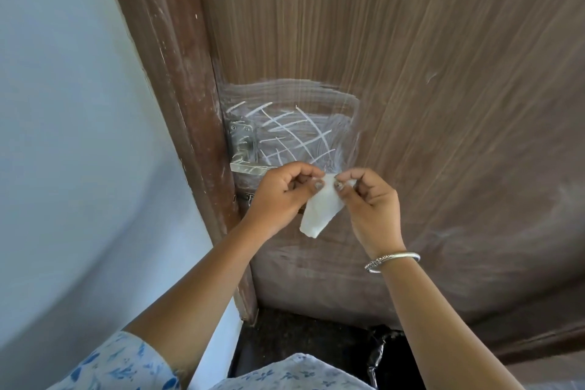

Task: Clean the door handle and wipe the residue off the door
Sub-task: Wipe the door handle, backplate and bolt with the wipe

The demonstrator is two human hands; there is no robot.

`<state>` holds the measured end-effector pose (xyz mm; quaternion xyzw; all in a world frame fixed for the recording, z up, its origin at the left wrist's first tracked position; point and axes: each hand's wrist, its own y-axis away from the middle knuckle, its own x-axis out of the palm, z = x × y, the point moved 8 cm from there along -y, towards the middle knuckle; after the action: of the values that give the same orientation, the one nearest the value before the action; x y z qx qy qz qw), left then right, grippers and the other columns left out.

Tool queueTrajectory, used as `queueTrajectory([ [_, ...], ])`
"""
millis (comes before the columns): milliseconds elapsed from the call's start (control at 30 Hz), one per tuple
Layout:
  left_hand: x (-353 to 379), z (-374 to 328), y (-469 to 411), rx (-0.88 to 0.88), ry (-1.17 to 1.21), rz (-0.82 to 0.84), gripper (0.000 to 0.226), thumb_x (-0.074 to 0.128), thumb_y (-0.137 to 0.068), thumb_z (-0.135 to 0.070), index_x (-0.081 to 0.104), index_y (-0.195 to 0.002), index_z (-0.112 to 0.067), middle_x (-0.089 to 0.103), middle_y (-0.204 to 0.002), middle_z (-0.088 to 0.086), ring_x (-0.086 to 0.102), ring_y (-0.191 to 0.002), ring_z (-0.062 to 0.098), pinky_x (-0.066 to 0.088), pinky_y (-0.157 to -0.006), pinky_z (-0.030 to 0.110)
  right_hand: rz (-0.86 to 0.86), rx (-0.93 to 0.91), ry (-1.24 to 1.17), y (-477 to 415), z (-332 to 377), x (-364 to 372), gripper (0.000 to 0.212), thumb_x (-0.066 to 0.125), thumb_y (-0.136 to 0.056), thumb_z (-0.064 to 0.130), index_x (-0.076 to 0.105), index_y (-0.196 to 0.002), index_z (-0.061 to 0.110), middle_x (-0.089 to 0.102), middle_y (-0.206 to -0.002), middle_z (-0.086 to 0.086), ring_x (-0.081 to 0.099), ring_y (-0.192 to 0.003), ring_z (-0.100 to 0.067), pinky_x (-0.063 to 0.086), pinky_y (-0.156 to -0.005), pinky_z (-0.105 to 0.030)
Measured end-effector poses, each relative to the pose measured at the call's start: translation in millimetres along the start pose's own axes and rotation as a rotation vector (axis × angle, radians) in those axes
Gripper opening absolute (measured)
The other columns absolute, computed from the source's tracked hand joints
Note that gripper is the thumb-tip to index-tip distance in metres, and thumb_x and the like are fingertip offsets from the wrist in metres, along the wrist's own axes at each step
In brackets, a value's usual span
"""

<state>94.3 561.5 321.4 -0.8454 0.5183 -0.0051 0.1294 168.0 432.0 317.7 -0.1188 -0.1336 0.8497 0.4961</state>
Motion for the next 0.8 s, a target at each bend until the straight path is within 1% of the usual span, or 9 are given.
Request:
queueTrajectory([
  [133,-3.3,0.5,1.4,-0.030,0.039,-0.011,0.038,0.073,-0.074,0.006,0.064,-0.104,-0.015,0.066,-0.096,0.020,0.061,-0.083,0.021,0.056,-0.075,0.027,0.055,0.086,-0.080,-1.2,-6.5,6.6,0.036,0.070,-0.079,-0.001,0.068,-0.092,0.033,0.068,-0.081,-0.003,0.060,-0.075,-0.014,0.053,-0.071,-0.025],
  [300,-10.8,-10.1,1.9,0.085,-0.121,-0.116,0.020,0.073,-0.077,0.000,0.068,-0.089,-0.016,0.060,-0.086,0.013,0.057,-0.073,0.013,0.050,-0.067,0.021,0.063,0.045,0.024,-1.3,-2.1,11.0,0.036,0.066,-0.083,0.001,0.065,-0.098,0.034,0.069,-0.092,0.007,0.064,-0.082,-0.004,0.052,-0.070,-0.015],
  [367,-10.8,-12.2,1.6,0.114,-0.142,-0.117,0.019,0.072,-0.078,-0.002,0.066,-0.085,-0.019,0.057,-0.088,0.004,0.058,-0.075,0.009,0.049,-0.069,0.017,0.046,-0.007,0.140,-1.2,1.7,11.5,0.028,0.064,-0.086,0.008,0.067,-0.098,0.034,0.061,-0.097,0.000,0.059,-0.083,0.000,0.055,-0.073,-0.022],
  [433,-11.4,-10.4,2.3,0.089,-0.099,-0.114,0.023,0.070,-0.081,-0.004,0.061,-0.088,-0.023,0.059,-0.083,0.000,0.059,-0.073,0.011,0.051,-0.066,0.023,0.025,-0.030,0.182,-0.7,3.9,10.9,0.024,0.063,-0.087,0.011,0.069,-0.097,0.032,0.052,-0.097,0.000,0.053,-0.083,0.005,0.057,-0.073,-0.033],
  [533,-12.4,-8.5,5.4,0.056,-0.035,-0.112,0.035,0.069,-0.082,-0.006,0.048,-0.095,-0.031,0.058,-0.071,-0.002,0.059,-0.066,0.019,0.052,-0.060,0.034,0.023,-0.037,0.129,2.1,6.4,10.9,0.033,0.061,-0.089,0.008,0.064,-0.101,0.039,0.060,-0.093,0.000,0.061,-0.080,-0.012,0.057,-0.073,-0.040],
  [600,-10.5,-11.6,7.1,0.086,-0.043,-0.090,0.031,0.066,-0.085,-0.004,0.049,-0.092,-0.029,0.058,-0.071,0.003,0.058,-0.067,0.022,0.050,-0.060,0.037,0.003,-0.030,0.064,4.2,6.2,9.3,0.040,0.059,-0.089,0.006,0.055,-0.109,0.041,0.062,-0.074,-0.001,0.061,-0.070,-0.026,0.057,-0.069,-0.038],
  [667,-7.4,-11.6,7.3,0.099,-0.051,-0.052,0.025,0.063,-0.086,0.000,0.057,-0.086,-0.025,0.057,-0.075,0.017,0.055,-0.069,0.025,0.046,-0.060,0.037,-0.036,-0.033,0.029,6.0,6.1,6.5,0.037,0.057,-0.090,0.005,0.053,-0.101,0.040,0.056,-0.059,0.009,0.056,-0.058,-0.016,0.054,-0.061,-0.027],
  [733,-4.7,-7.3,7.7,0.054,-0.023,-0.013,0.029,0.066,-0.083,0.001,0.062,-0.088,-0.027,0.063,-0.081,0.015,0.059,-0.074,0.021,0.051,-0.064,0.034,-0.048,-0.037,0.021,7.4,6.9,5.7,0.033,0.056,-0.090,0.003,0.058,-0.088,0.036,0.055,-0.060,0.016,0.050,-0.056,-0.001,0.047,-0.056,-0.015],
  [800,-2.3,-3.7,8.1,0.021,0.005,0.020,0.039,0.069,-0.080,0.004,0.063,-0.096,-0.031,0.068,-0.090,0.012,0.063,-0.081,0.018,0.055,-0.073,0.036,-0.047,-0.015,0.006,8.3,6.6,5.7,0.030,0.057,-0.089,0.003,0.063,-0.086,0.032,0.061,-0.067,0.017,0.053,-0.059,0.002,0.044,-0.056,-0.010],
])
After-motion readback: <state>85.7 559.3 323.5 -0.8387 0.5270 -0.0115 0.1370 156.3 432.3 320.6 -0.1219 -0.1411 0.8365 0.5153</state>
